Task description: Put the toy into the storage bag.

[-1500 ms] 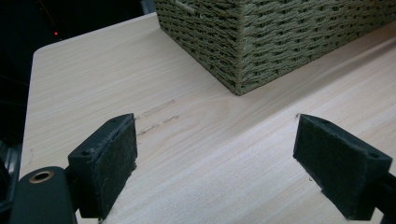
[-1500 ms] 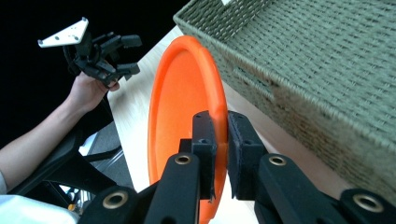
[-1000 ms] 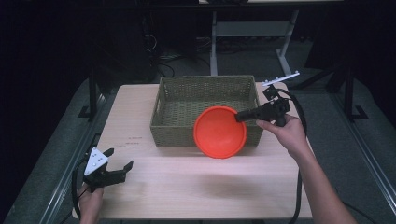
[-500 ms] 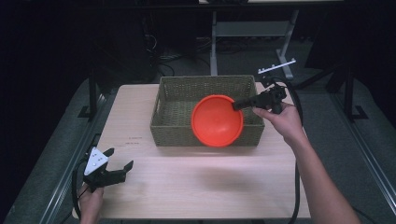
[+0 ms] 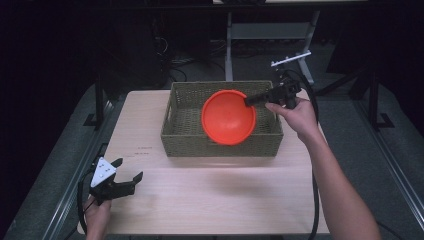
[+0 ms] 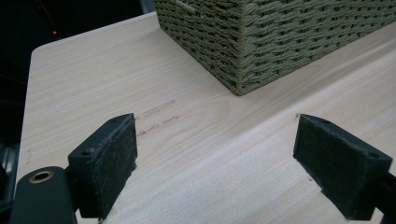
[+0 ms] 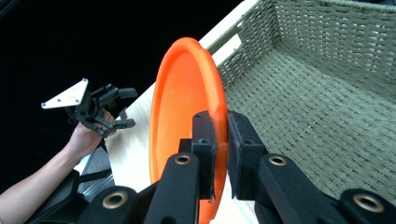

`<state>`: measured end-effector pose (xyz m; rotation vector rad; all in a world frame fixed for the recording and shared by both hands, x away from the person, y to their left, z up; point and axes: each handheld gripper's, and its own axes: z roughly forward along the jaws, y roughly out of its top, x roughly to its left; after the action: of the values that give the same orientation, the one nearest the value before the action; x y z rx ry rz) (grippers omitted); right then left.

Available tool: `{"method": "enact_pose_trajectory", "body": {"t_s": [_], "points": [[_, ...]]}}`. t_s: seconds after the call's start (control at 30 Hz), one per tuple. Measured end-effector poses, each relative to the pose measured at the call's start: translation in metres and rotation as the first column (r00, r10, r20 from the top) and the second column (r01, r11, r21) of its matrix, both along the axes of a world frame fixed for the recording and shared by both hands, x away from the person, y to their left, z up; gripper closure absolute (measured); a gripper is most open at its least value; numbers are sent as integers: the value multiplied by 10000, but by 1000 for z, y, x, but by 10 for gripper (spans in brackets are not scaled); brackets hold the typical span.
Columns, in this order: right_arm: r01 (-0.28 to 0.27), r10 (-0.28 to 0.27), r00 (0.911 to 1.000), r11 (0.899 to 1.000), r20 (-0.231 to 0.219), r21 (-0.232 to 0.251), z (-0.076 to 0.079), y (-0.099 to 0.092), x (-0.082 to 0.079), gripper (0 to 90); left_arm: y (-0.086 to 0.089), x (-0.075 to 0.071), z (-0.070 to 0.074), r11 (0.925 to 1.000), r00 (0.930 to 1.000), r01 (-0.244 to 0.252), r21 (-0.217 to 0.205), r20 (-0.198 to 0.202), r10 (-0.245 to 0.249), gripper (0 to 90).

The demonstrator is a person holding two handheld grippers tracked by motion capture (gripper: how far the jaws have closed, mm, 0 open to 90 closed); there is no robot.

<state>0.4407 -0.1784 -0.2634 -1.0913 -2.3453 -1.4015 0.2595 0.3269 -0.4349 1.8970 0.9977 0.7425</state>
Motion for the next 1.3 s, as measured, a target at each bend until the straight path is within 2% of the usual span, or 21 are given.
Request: {"method": "enact_pose_trajectory", "body": {"t_s": [0.43, 0.63, 0.73, 1.1, 1.3], "points": [[175, -175, 9997, 9998, -142, -18, -1, 7, 22, 818, 2, 0, -1, 10000, 10000, -25, -7, 13, 25, 130], [251, -252, 9997, 9996, -70, -128, 0, 12, 29, 818, 1, 0, -1, 10000, 10000, 1, 35, -14, -1, 130], [352, -352, 9992, 9994, -171, -35, -1, 12, 34, 818, 1, 0, -1, 10000, 10000, -1, 44, -28, 2, 130], [644, -654, 9972, 9975, -359, -298, -5, 14, 53, 818, 7, 0, -1, 9998, 9999, -161, -90, 41, 161, 130], [843, -857, 9948, 9961, -545, -267, -11, 15, 63, 818, 6, 0, -1, 9999, 9999, -134, -70, 43, 135, 130]]}}
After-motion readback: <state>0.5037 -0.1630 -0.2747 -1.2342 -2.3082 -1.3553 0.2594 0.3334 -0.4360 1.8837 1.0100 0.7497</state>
